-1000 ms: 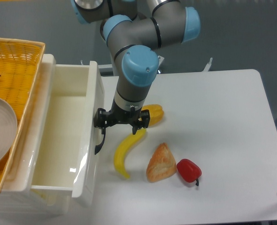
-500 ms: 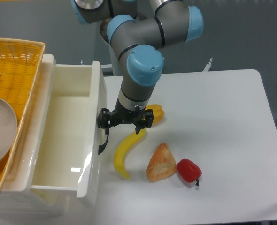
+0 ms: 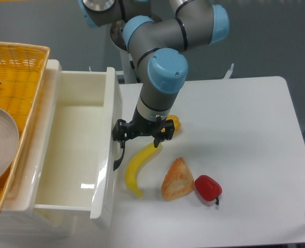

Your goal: Slide the top white drawer open

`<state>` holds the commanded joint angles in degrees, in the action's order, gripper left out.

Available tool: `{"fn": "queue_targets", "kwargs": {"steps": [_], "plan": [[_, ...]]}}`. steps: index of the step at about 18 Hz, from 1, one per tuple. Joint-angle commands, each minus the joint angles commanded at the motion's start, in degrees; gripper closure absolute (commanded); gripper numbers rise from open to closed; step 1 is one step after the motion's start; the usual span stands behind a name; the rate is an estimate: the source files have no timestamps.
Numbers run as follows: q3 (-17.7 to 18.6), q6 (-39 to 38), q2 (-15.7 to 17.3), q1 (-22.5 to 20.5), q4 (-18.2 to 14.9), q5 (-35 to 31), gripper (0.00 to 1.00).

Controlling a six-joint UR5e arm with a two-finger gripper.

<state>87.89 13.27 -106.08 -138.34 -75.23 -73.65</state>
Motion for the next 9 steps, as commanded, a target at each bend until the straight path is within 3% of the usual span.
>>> {"fn": "queue_targets", "kwargs": {"steps": [9], "plan": [[0.0, -0.1, 0.0, -1.0, -0.1, 0.3, 0.00]]}}
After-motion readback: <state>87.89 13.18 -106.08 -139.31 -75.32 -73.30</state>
